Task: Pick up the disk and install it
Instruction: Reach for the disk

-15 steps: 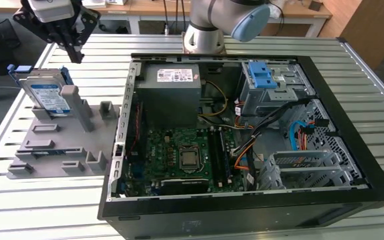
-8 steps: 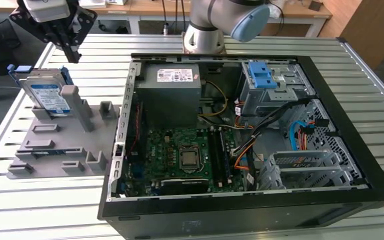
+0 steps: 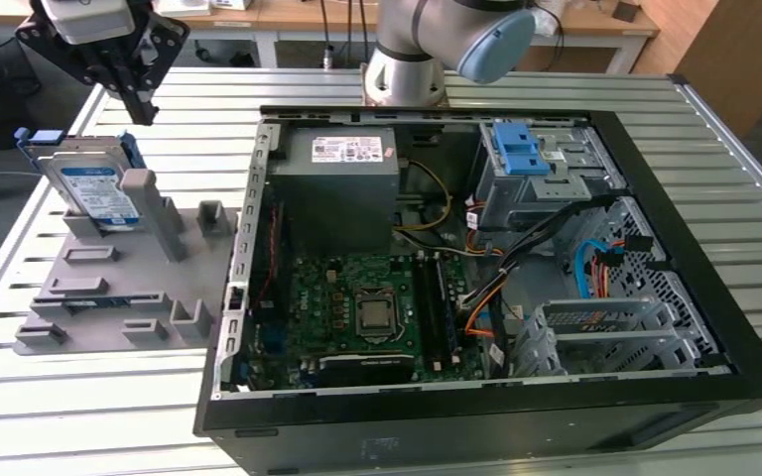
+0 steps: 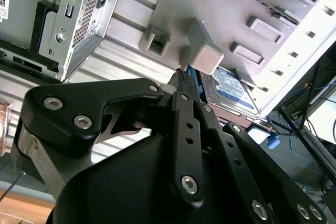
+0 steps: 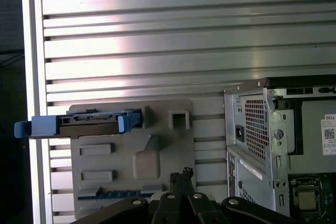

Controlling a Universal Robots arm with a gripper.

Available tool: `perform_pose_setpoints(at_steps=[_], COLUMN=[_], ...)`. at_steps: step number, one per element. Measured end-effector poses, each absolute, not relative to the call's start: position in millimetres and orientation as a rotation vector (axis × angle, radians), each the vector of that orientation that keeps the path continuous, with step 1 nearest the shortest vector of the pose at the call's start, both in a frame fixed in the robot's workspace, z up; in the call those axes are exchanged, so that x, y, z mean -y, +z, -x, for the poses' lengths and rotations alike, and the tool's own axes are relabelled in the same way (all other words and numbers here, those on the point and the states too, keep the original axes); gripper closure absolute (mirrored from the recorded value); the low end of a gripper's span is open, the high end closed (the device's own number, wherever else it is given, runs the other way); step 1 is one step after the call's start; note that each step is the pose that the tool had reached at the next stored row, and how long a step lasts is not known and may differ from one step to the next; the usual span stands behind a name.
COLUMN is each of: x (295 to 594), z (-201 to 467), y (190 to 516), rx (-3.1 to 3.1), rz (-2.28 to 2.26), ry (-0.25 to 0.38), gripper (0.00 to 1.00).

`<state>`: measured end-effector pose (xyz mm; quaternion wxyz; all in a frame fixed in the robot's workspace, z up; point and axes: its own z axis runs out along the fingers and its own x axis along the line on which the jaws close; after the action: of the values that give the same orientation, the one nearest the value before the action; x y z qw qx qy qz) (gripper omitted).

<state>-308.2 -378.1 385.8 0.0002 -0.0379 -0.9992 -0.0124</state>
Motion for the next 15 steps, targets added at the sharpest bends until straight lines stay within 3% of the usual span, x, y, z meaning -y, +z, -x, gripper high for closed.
perform_pose_setpoints(at_steps=[15], x=[377.5], z=[317.2], y=[385.7], rx=[3.139], rz=[0.119], ry=[-0.039], gripper=[0.89])
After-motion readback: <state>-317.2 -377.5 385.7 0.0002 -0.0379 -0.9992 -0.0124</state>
